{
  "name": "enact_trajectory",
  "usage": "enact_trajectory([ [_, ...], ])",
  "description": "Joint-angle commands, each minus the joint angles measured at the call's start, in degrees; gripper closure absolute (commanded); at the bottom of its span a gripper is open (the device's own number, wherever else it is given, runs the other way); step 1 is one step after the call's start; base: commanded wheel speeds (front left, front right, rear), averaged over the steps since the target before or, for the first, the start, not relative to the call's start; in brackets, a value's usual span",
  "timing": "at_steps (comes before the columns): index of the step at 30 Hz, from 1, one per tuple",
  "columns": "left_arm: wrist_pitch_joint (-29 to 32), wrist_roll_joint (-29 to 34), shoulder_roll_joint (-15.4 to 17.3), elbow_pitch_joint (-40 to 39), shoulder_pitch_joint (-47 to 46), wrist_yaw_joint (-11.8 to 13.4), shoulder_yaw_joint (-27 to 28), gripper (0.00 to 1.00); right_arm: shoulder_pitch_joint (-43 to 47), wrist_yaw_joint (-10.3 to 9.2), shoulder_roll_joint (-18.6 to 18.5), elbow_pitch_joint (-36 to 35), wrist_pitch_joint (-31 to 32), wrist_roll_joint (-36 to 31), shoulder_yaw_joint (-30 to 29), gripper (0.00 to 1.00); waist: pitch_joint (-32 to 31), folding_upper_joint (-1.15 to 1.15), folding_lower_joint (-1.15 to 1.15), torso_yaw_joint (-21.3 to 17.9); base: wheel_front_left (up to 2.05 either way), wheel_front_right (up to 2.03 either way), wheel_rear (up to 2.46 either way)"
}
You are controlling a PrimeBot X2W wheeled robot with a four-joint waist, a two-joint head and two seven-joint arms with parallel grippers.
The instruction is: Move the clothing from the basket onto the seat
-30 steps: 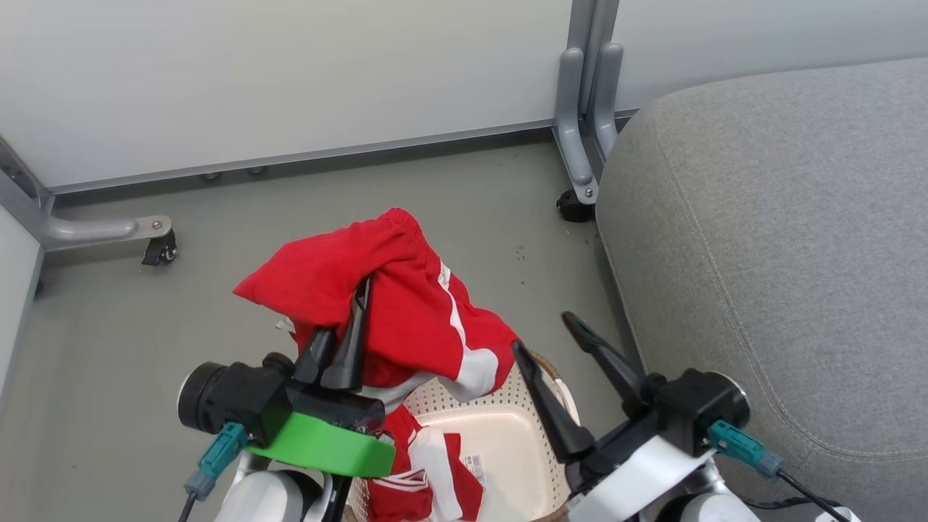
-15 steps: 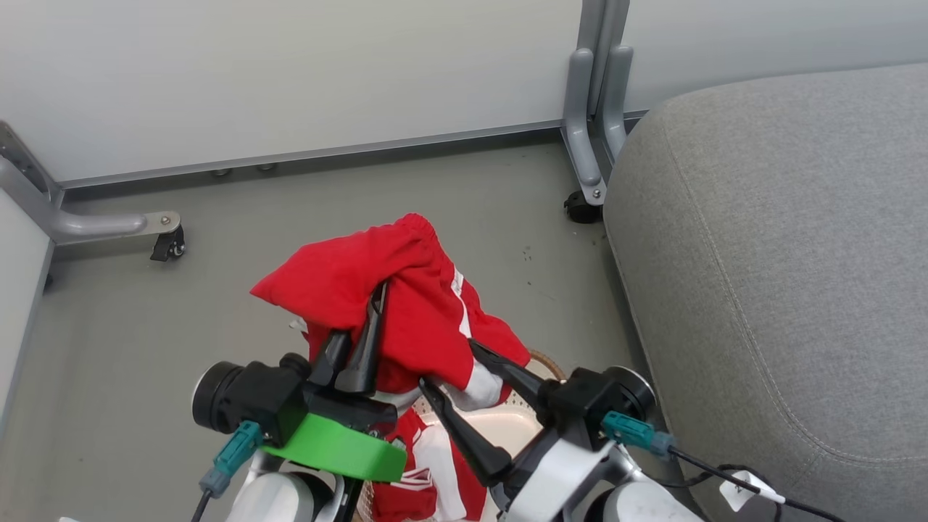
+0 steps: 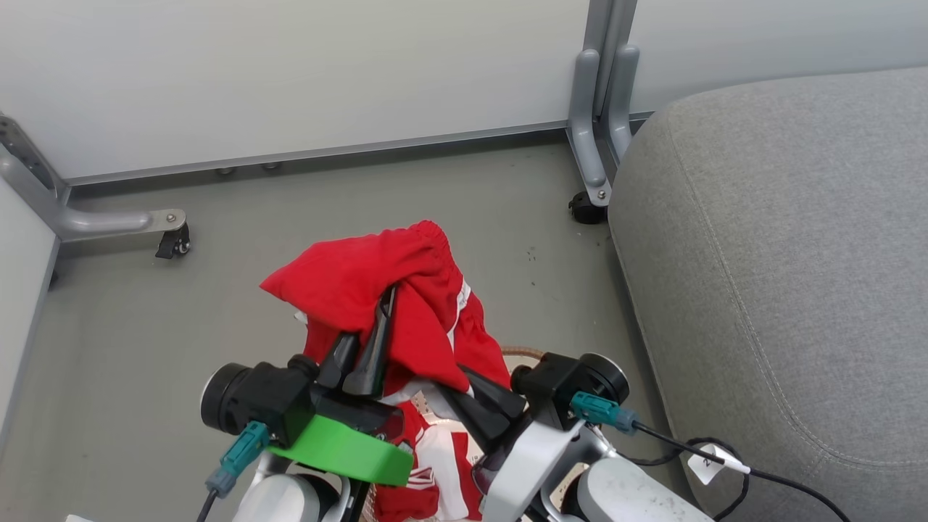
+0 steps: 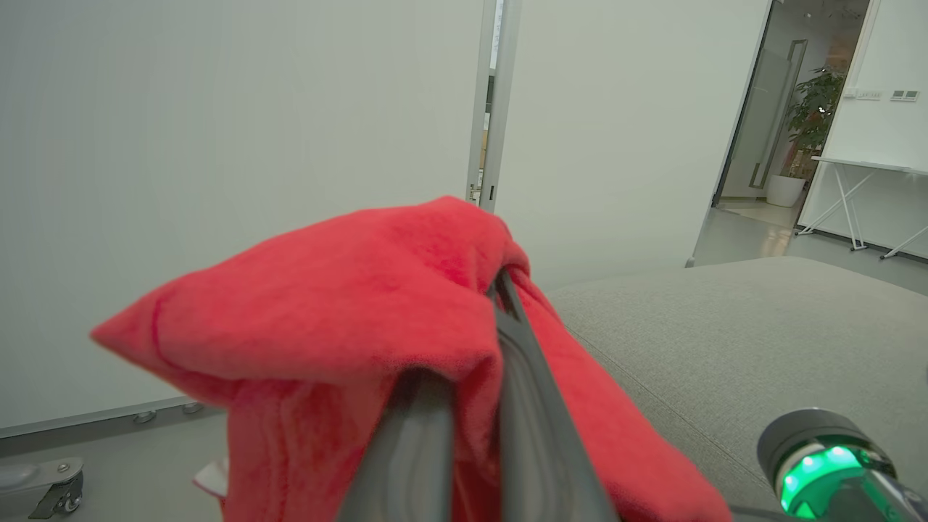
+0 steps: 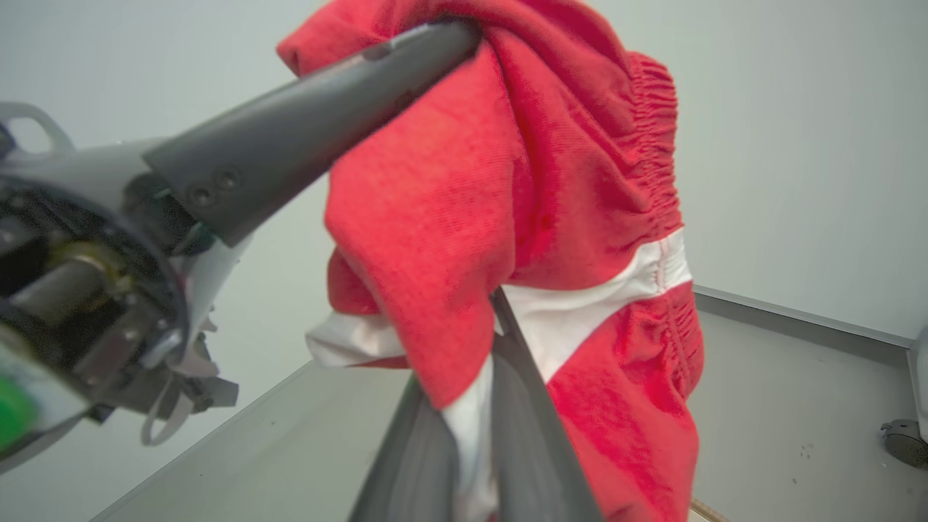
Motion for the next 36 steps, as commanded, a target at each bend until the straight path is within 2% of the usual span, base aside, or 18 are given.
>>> enact_trajectory([
  [1, -0.12, -0.3, 0.08, -0.02, -0.64, 0.16, 0.01, 1.0, -0.98, 0.01, -0.02, 0.32, -0.46, 0.44, 0.36, 1.0, 0.11, 0.0, 0.0, -0.04, 0.0, 0.0, 0.0],
  [20, 0.33, -1.44, 0.64, -0.11, -1.17, 0.35, -0.35, 0.99, -2.37, 0.01, -0.01, 1.69, -2.49, 2.05, 0.91, 1.0, 0.74, 0.0, 0.0, 0.31, 0.0, 0.0, 0.0],
  [21, 0.46, -1.53, 0.68, -0.11, -1.16, 0.35, -0.38, 0.63, -2.4, 0.01, -0.01, 1.7, -2.59, 2.03, 0.8, 1.0, 0.81, 0.0, 0.0, 0.33, 0.0, 0.0, 0.0],
  [22, 0.59, -1.49, 0.76, -0.13, -1.15, 0.64, -0.37, 0.0, -2.46, 0.01, -0.01, 1.7, -2.67, 1.99, 0.61, 1.0, 0.9, 0.0, 0.0, 0.38, 0.0, 0.0, 0.0],
  [30, 2.59, 0.67, 2.59, -2.0, -0.26, 1.54, -1.4, 0.0, -4.01, 0.01, -0.01, 2.29, -3.77, 1.18, -1.27, 1.0, 1.78, 0.0, 0.0, 0.92, 0.0, 0.0, 0.0],
  [36, 4.82, 1.89, 4.63, -3.45, 2.06, 0.53, -3.89, 0.0, -4.98, 0.01, -0.02, 3.85, -4.23, 0.45, -2.95, 1.0, 2.25, 0.0, 0.0, 1.71, 0.0, 0.0, 0.0],
])
